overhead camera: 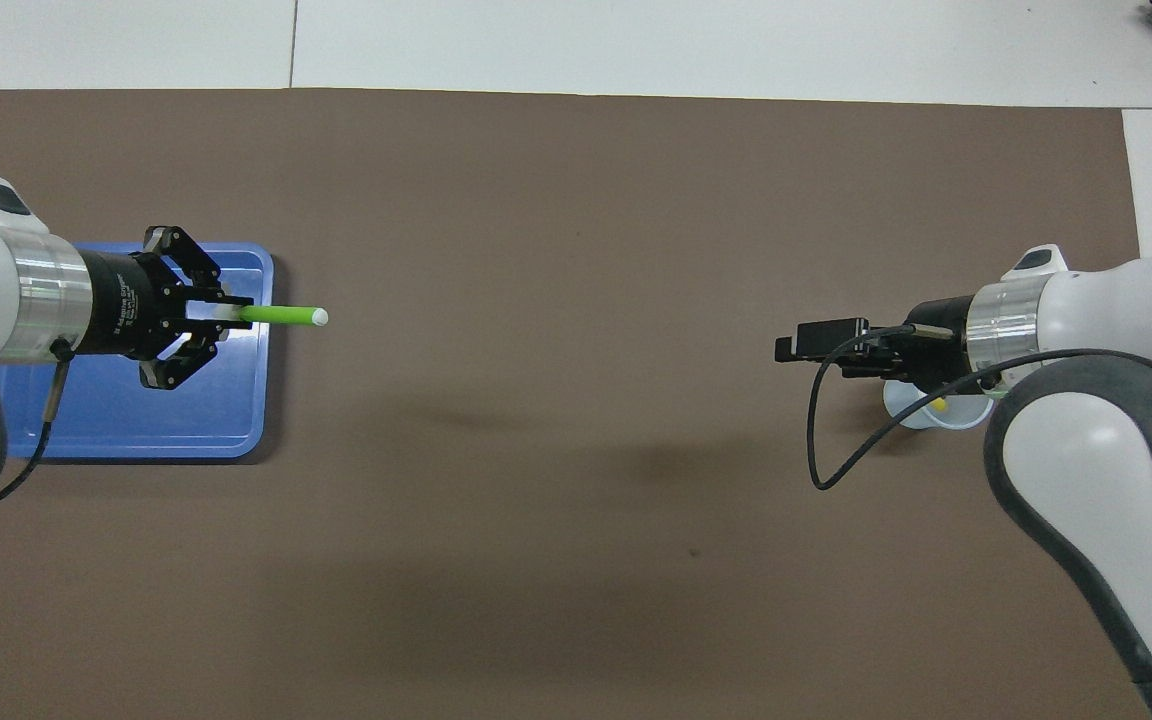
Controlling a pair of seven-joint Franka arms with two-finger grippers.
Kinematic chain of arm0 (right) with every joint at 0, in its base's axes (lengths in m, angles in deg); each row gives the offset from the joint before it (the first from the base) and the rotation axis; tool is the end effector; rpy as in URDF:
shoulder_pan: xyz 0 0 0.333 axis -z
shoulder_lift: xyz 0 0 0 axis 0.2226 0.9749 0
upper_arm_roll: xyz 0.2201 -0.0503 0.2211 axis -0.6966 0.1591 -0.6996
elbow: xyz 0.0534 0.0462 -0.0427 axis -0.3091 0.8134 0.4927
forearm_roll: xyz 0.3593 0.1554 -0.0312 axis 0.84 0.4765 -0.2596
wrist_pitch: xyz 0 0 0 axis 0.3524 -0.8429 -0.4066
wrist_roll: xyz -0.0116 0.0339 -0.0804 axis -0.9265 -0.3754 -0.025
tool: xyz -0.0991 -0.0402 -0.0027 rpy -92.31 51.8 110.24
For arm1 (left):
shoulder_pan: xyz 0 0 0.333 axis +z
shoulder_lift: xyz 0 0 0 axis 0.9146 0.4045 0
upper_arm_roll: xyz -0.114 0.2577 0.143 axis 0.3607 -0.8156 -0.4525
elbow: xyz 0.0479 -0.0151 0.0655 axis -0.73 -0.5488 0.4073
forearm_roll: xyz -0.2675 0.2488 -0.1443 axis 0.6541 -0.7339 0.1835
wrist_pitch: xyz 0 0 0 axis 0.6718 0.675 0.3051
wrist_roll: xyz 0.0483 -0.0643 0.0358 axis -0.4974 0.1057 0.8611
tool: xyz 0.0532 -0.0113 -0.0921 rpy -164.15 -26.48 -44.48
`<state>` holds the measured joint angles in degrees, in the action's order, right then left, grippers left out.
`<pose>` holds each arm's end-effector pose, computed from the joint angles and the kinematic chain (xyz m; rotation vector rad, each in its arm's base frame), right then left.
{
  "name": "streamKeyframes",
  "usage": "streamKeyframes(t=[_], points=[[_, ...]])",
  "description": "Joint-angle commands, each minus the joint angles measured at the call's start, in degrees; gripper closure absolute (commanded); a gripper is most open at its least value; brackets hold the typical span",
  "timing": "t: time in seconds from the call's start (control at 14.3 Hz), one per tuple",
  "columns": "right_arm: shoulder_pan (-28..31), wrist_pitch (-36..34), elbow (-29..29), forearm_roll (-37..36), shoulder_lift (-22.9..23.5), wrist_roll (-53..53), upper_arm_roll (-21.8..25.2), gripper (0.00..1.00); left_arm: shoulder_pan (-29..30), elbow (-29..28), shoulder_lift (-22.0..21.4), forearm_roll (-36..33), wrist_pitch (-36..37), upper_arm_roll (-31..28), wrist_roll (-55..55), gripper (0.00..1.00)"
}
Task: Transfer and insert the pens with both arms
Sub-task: 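Lift the green pen with the left gripper while the right gripper approaches, then close the right gripper on the green pen's free end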
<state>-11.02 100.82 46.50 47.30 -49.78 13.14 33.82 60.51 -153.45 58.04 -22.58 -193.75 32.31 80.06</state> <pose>0.5379 0.1109 0.4917 -2.4905 0.2162 -0.0741 0.5398 -0.1226 0.5352 2.0546 1.8883 -0.1659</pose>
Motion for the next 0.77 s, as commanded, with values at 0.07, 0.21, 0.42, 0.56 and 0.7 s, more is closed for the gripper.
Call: streamKeyframes(t=[0.07, 0.21, 0.42, 0.56, 0.7], points=[[-2.27, 3.44, -0.65, 5.41, -0.49, 5.94, -2.0, 0.0, -3.85, -1.21, -2.15, 1.55, 0.77, -0.74, 8.36, 1.0], [-7.27, 9.83, -1.62, 5.5, 0.57, 11.73, -2.09, 0.0, -5.26, -1.39, -2.94, 3.4, 0.86, -0.74, 11.01, 1.0], [-16.32, 19.68, -1.71, 5.5, 1.1, 24.82, -2.09, 0.0, -7.63, -1.48, -3.21, 3.49, 0.42, -0.74, 16.28, 1.0], [-18.45, 23.21, -1.8, 5.5, 1.54, 29.59, -2.09, 0.0, -8.78, -1.57, -3.73, 3.49, 0.33, -0.83, 18.74, 1.0], [-19.6, 24.37, -2.67, 5.76, 1.89, 31.88, -2.17, 0.0, -8.96, -1.57, -4.0, 3.4, 0.42, -0.83, 20.51, 1.0]])
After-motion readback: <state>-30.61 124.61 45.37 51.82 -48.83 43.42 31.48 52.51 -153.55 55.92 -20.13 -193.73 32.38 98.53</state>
